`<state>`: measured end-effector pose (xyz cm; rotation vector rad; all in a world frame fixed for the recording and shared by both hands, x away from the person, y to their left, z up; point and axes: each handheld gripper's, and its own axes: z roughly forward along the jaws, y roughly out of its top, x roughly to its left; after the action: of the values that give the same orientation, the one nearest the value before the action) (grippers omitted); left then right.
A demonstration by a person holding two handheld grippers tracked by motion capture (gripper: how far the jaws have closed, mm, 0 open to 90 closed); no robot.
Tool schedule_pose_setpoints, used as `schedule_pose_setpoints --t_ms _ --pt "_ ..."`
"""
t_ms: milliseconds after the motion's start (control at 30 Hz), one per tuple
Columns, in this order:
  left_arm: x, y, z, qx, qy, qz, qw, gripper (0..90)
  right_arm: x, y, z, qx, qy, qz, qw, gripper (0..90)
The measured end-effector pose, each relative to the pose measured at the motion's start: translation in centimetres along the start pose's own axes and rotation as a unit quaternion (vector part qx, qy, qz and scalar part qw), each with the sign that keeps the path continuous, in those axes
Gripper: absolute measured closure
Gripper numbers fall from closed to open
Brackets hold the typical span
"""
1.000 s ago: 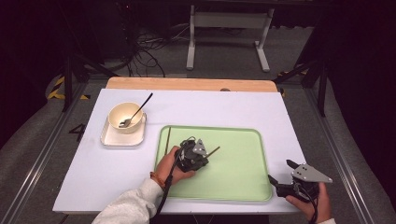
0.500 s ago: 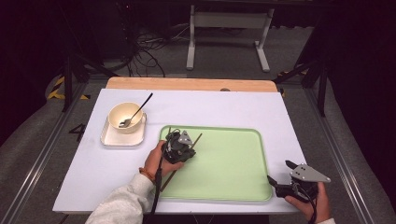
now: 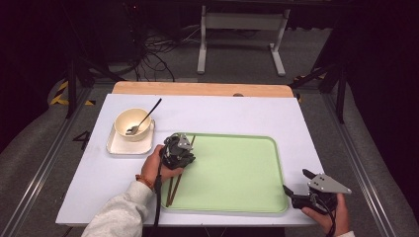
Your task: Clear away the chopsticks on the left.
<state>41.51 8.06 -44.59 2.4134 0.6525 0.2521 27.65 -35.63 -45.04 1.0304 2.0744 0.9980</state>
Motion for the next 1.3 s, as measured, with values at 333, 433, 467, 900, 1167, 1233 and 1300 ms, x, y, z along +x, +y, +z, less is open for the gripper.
schedule_pose_setpoints --t_ms 333,433,467,900,1167,1233,1300 --pt "1.0 -2.3 -1.1 -0.026 0.005 -0.019 0.9995 82.0 0.1 0.0 0.2 0.005 0.004 -0.003 1.0 12.7" --pt "1.1 -2.7 -1.3 -0.027 0.01 -0.018 0.9994 82.1 0.1 0.0 0.2 0.006 0.004 -0.003 1.0 12.7" --pt "1.1 -2.9 -1.4 -0.03 0.007 -0.023 0.9993 82.1 0.2 0.0 0.2 0.005 0.004 -0.003 1.0 12.7" --pt "1.1 -3.7 -1.7 -0.058 0.002 -0.033 0.9978 81.5 0.1 0.0 0.2 0.004 0.005 -0.002 1.0 12.7" --pt "0.2 -3.5 -2.8 -0.075 0.015 -0.003 0.9971 80.9 0.2 0.1 0.0 -0.001 0.01 -0.006 0.9999 12.6" --pt "-0.1 -3.4 -3.2 -0.077 0.024 0.01 0.9967 80.7 0.2 0.1 0.0 -0.002 0.009 -0.005 0.9999 12.6" --pt "-0.4 -3.4 -3.7 -0.09 0.024 0.019 0.9955 79.5 0.1 0.2 0.0 -0.002 0.008 -0.003 1.0 12.6"
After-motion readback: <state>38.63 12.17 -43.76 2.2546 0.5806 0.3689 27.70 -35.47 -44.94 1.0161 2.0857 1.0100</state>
